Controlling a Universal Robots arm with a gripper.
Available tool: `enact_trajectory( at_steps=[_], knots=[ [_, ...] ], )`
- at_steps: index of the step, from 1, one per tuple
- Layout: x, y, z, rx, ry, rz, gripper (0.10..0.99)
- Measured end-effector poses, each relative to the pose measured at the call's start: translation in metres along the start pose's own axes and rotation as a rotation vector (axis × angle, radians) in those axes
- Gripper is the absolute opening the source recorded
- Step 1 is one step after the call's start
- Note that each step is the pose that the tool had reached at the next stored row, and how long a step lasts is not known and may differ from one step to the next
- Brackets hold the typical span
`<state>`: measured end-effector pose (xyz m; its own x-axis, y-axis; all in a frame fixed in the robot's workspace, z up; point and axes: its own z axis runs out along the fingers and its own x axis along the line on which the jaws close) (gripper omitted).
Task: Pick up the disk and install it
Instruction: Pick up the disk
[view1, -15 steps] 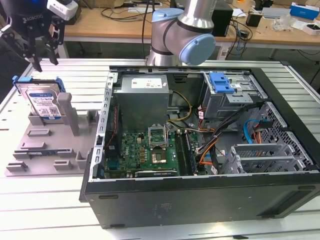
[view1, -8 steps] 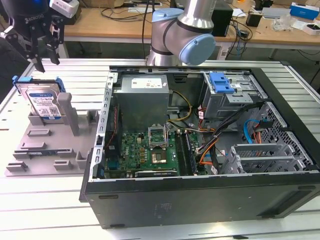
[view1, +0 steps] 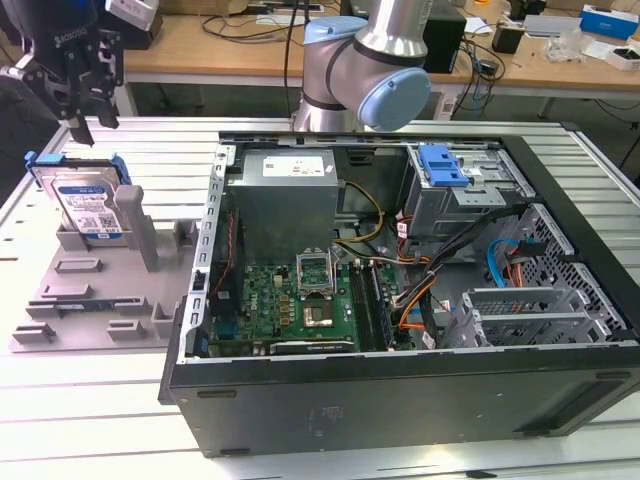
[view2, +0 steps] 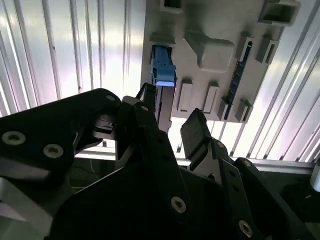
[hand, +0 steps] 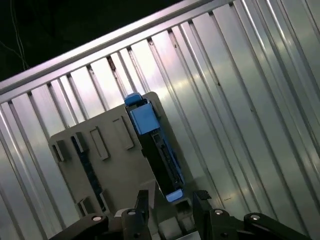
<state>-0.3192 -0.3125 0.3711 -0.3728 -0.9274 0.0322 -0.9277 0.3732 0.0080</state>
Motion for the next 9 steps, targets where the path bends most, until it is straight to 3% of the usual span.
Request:
enact_trajectory(
  at_steps=[9],
  knots=[
    [0.0,0.0,0.0004,0.007,0.0018,-0.217,0.482]
  ],
)
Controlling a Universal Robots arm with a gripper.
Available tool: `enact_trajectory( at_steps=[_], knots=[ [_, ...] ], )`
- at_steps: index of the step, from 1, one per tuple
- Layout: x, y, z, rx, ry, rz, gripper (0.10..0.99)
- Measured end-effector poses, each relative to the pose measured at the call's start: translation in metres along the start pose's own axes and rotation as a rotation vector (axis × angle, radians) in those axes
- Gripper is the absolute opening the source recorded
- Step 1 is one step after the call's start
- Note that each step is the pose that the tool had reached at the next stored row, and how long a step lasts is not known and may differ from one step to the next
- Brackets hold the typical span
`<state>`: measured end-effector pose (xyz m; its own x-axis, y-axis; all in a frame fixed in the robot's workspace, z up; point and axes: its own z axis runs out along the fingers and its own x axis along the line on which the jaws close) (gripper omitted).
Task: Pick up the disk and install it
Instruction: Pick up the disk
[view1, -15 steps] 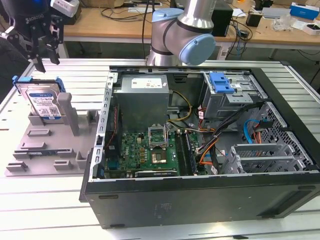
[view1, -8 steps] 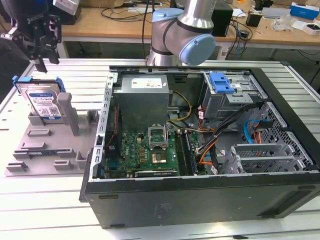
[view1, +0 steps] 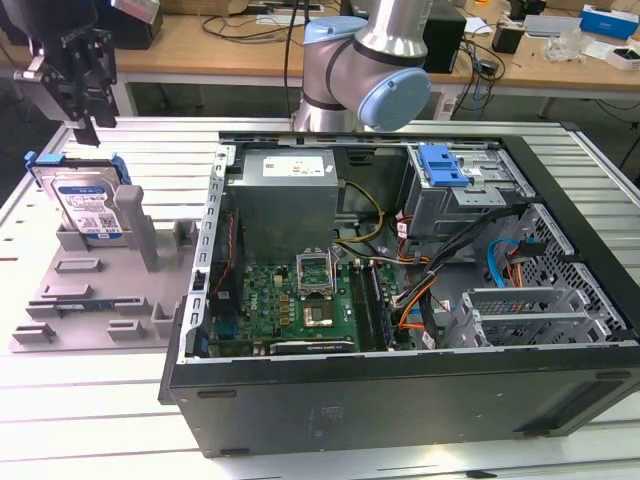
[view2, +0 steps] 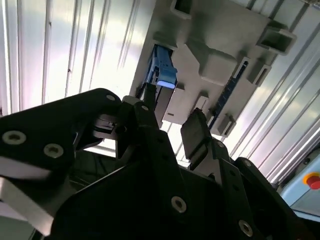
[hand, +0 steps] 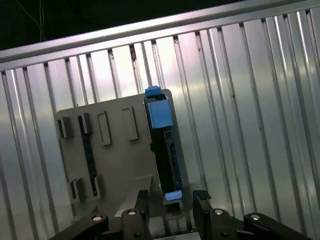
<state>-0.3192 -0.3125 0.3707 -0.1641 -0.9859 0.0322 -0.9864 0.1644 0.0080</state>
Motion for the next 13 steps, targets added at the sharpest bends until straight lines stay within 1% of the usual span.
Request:
enact_trajectory(
  at_steps=[2,4,11,12,13],
  knots=[
    [0.0,0.0,0.0001,0.002,0.0004,-0.051,0.482],
    [-0.0001,0.0,0.0001,0.002,0.0006,-0.079,0.482],
    [-0.0006,0.0001,0.0,0.003,0.0007,-0.087,0.482],
    [-0.0021,0.0003,0.0,0.003,0.0008,-0.091,0.482],
    [-0.0057,0.0008,0.0,0.004,0.0008,-0.104,0.482]
  ],
)
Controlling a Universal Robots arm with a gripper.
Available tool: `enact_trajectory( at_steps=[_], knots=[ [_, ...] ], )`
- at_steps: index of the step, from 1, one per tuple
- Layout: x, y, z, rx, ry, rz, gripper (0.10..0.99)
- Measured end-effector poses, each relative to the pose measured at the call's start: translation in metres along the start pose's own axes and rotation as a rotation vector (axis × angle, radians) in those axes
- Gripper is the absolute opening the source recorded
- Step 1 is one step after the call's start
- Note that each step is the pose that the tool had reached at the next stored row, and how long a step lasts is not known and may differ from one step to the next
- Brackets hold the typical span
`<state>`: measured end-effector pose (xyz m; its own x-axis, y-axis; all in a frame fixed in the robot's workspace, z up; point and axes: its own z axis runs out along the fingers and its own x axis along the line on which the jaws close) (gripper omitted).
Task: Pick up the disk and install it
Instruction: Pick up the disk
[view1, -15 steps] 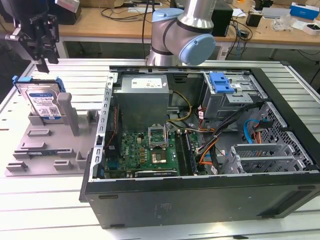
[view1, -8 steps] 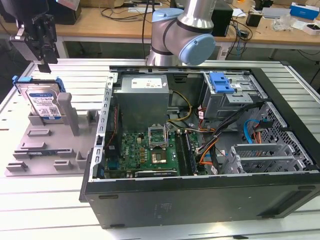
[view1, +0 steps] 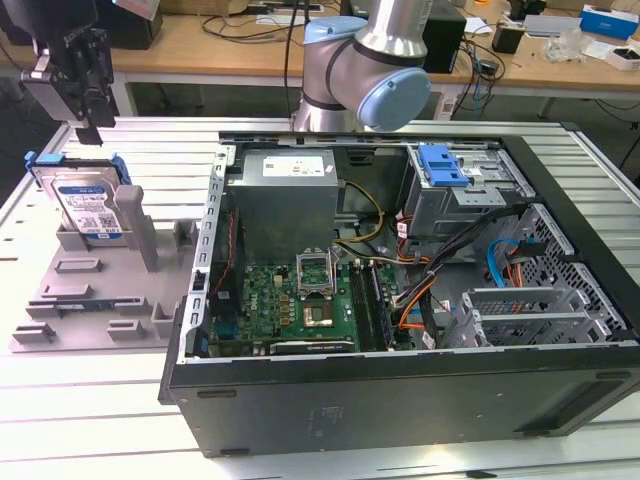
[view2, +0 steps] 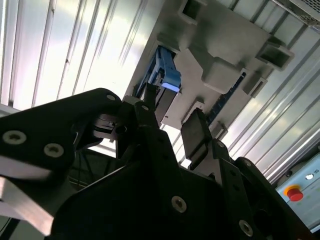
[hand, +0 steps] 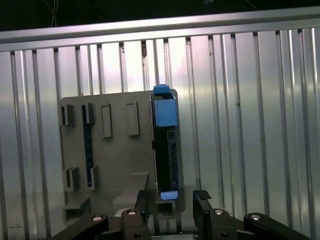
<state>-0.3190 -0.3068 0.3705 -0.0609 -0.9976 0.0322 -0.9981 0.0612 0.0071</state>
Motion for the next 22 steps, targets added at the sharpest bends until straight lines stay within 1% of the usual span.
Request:
enact_trajectory(
  at_steps=[1,2,3,6,9,11,12,14,15,17,18,19,22],
  knots=[
    [-0.004,0.0002,0.0001,0.002,-0.0002,-0.008,0.482],
    [-0.0063,0.0005,0.0004,0.004,0.0,-0.014,0.482],
    [-0.0069,0.0014,0.0009,0.005,-0.0001,-0.016,0.482],
    [-0.0069,0.0076,0.0028,0.005,0.0001,-0.019,0.482],
    [-0.0065,0.0165,0.0068,0.006,-0.0008,-0.029,0.482],
    [-0.0064,0.0193,0.0078,0.006,-0.0013,-0.041,0.482],
    [-0.0061,0.0232,0.0084,0.006,-0.0015,-0.046,0.482],
    [-0.0055,0.0354,0.0094,0.006,-0.0016,-0.048,0.482],
    [-0.0052,0.0398,0.0097,0.006,-0.0017,-0.048,0.482],
    [-0.0041,0.0552,0.0111,0.006,-0.0023,-0.048,0.482],
    [-0.0032,0.0597,0.0125,0.006,-0.0037,-0.049,0.482],
    [-0.0024,0.0617,0.0144,0.006,-0.0045,-0.053,0.482],
    [-0.0001,0.0623,0.0169,0.006,-0.0044,-0.065,0.482]
  ],
)
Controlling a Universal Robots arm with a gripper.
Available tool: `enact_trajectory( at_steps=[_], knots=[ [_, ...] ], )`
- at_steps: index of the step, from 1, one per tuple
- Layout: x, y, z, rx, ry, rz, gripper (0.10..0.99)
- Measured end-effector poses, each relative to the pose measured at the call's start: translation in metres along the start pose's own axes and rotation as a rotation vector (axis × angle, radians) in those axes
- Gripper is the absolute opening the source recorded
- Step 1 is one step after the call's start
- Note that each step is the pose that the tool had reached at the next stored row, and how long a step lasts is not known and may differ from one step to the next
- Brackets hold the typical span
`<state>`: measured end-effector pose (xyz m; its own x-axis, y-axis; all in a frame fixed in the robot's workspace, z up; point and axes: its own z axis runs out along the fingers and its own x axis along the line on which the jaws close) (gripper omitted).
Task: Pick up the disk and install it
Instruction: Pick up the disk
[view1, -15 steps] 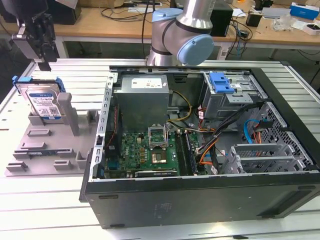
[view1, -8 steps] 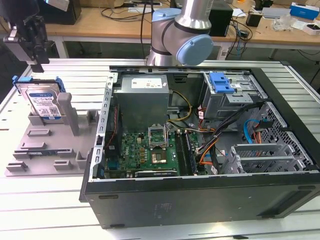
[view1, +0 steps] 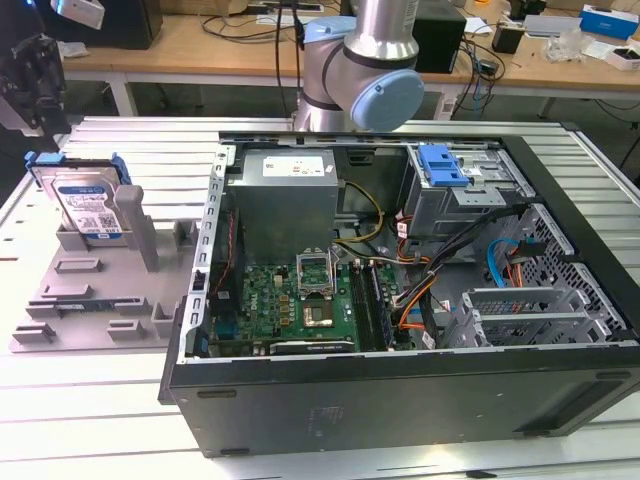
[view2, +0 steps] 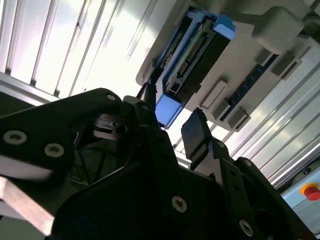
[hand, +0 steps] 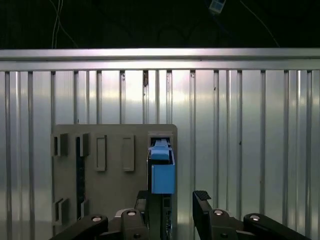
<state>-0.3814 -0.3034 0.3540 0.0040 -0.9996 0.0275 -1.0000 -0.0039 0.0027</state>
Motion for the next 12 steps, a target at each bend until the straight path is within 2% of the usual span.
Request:
enact_trajectory(
  at_steps=[4,12],
  knots=[
    [0.0036,0.0009,0.0048,0.0,-0.0022,-0.012,0.482],
    [0.0054,0.0049,0.016,0.001,-0.0043,-0.027,0.482]
  ],
)
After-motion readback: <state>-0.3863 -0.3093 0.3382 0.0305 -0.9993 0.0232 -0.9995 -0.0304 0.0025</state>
